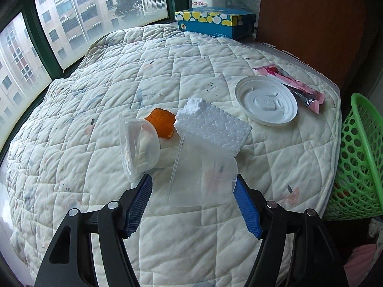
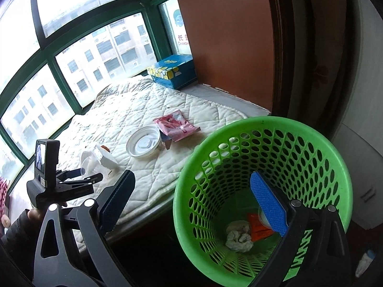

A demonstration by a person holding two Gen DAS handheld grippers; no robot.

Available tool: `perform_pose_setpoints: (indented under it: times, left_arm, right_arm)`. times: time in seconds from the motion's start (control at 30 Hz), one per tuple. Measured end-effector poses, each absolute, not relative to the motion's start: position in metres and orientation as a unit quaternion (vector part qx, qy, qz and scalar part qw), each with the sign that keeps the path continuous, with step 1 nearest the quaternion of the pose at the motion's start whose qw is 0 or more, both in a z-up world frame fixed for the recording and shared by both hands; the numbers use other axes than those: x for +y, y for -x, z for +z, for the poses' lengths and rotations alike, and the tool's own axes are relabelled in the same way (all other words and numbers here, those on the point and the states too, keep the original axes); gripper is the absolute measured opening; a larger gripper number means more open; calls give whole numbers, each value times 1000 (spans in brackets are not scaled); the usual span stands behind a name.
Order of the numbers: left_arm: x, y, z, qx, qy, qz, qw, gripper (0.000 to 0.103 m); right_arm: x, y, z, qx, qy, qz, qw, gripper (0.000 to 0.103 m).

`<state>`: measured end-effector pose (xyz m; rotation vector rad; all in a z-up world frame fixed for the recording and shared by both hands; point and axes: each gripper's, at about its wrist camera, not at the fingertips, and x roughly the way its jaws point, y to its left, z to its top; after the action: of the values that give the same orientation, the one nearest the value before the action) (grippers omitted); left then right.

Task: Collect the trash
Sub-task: 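Move the left gripper to the clear plastic cup and close on it, then grasp the white foam block with the right gripper while the left holds the clear cup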

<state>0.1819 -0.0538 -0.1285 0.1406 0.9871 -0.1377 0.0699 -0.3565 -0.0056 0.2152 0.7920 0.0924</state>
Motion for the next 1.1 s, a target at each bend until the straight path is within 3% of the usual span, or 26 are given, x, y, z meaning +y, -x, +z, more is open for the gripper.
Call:
perform_pose_setpoints:
  times: [0.17, 0.53, 1.1]
  left_arm:
    - [-51, -184, -126, 470, -46, -76, 878, 51]
    - [-22, -158, -101, 459, -12, -88, 884, 50]
    - [61, -118, -51, 422, 32, -52, 904, 50]
  right_arm:
    - [-348, -73, -6, 387, -99, 52, 915, 96]
    - [-323, -85, -11, 396, -87, 80, 910, 96]
    - [-206, -133, -45, 431, -28, 222, 874, 96]
